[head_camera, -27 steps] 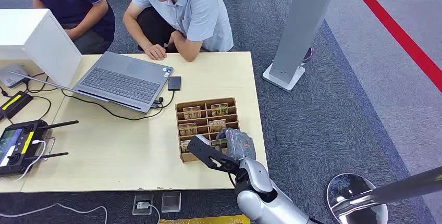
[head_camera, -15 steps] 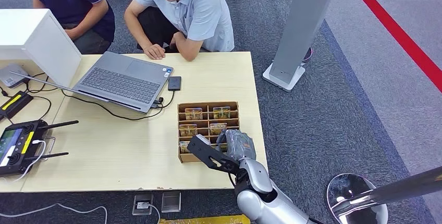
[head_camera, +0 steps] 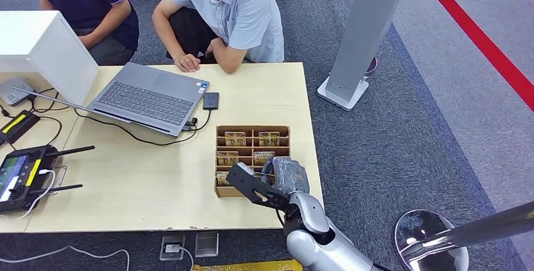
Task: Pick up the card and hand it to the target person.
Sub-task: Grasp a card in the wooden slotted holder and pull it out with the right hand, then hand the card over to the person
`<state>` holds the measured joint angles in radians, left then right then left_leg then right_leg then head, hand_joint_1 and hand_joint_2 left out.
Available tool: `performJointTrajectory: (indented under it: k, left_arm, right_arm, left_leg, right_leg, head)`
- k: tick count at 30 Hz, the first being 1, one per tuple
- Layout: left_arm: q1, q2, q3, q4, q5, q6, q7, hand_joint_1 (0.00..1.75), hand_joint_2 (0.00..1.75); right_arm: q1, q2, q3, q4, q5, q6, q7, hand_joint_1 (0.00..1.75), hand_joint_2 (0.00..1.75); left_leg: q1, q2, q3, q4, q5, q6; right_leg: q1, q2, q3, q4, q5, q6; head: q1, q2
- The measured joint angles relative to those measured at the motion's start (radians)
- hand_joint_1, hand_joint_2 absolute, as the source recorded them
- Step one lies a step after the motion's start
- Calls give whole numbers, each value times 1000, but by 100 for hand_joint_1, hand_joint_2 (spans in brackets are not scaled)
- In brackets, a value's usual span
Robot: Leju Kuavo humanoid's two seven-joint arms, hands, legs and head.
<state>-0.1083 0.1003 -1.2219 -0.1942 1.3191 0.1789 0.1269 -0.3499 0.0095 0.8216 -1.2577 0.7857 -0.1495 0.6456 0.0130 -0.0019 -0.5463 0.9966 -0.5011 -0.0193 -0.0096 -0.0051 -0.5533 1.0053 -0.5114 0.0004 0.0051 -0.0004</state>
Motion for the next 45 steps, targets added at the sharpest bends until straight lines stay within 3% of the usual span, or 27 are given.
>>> performJointTrajectory:
  k: [19, 32, 40, 45]
  left_arm:
    - [0, 0, 0, 0, 8, 12, -9, 0, 0]
    - [1, 0, 0, 0, 9, -3, -26, 0, 0]
    - [0, 0, 0, 0, -6, -11, -31, 0, 0]
    - [-4, 0, 0, 0, -21, -17, -40, 0, 0]
  right_arm:
    - [2, -6, 3, -24, 10, -13, -30, 175, 175]
    - [-24, -53, 9, -267, 111, -33, -148, 175, 175]
    - [-138, -51, 19, -307, 66, -16, -218, 175, 175]
    - [-300, 11, 45, -157, 12, -10, -319, 175, 175]
  left_leg:
    - [0, 0, 0, 0, 0, 0]
    - [0, 0, 0, 0, 0, 0]
    - [0, 0, 0, 0, 0, 0]
    - [0, 0, 0, 0, 1, -1]
  right_leg:
    - [0, 0, 0, 0, 0, 0]
    - [0, 0, 0, 0, 0, 0]
    - [0, 0, 1, 0, 0, 0]
    - [0, 0, 1, 1, 1, 0]
  head:
    - [0, 0]
    - [0, 0]
    - [0, 0]
    - [0, 0]
